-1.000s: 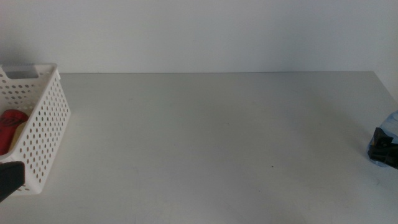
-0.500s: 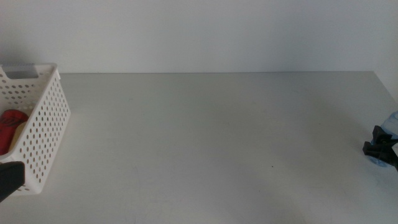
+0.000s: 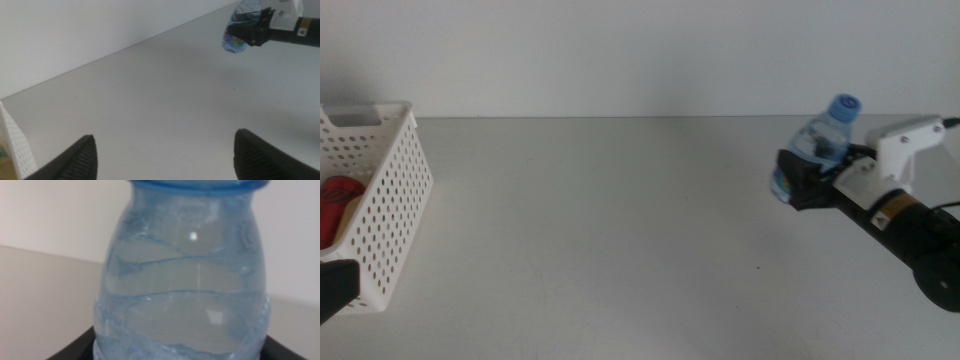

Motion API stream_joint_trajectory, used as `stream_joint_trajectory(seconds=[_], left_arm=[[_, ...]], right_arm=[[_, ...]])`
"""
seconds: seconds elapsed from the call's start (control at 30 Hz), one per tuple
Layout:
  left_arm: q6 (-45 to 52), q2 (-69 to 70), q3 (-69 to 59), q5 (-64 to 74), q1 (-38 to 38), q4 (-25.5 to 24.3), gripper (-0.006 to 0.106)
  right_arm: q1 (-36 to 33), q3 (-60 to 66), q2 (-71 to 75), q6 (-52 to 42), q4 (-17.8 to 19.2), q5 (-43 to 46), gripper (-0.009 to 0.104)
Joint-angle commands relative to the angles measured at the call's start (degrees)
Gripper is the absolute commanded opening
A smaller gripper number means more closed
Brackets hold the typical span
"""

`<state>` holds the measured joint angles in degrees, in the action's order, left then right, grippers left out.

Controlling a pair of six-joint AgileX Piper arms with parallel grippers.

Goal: Use arms to grab the bottles and put them into the dustbin to the left of the table.

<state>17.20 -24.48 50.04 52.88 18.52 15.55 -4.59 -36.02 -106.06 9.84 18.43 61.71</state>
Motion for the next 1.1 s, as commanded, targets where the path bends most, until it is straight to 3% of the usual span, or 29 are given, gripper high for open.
stream_joint_trajectory(seconds=[0.0, 0.17, 0.3, 0.53, 0.7, 1.07], left_arm=[[-0.57, -0.86, 1.37, -4.10, 0.29, 1.06, 0.094], [-0.57, -0.86, 1.37, -4.10, 0.29, 1.06, 0.094], [-0.57, -0.86, 1.37, -4.10, 0.29, 1.06, 0.094], [-0.57, -0.86, 1.37, -4.10, 0.29, 1.06, 0.094], [-0.57, -0.86, 1.37, -4.10, 0.29, 1.06, 0.094], [-0.57, -0.86, 1.37, -4.10, 0.29, 1.06, 0.094]], right_arm=[[-4.97, -7.37, 3.28, 3.28, 6.67, 6.62, -0.001], [-17.02, -21.73, -0.09, 7.47, 17.06, -8.36, -0.001], [-22.35, -30.82, -5.43, 11.49, 20.83, -11.50, -0.001], [-24.50, -40.14, -13.91, 16.92, 21.07, -13.20, -0.001], [-24.55, -40.35, -15.22, 15.45, 18.63, -14.95, -0.001], [-24.55, -40.22, -15.97, 15.50, 18.91, -19.19, 0.002]])
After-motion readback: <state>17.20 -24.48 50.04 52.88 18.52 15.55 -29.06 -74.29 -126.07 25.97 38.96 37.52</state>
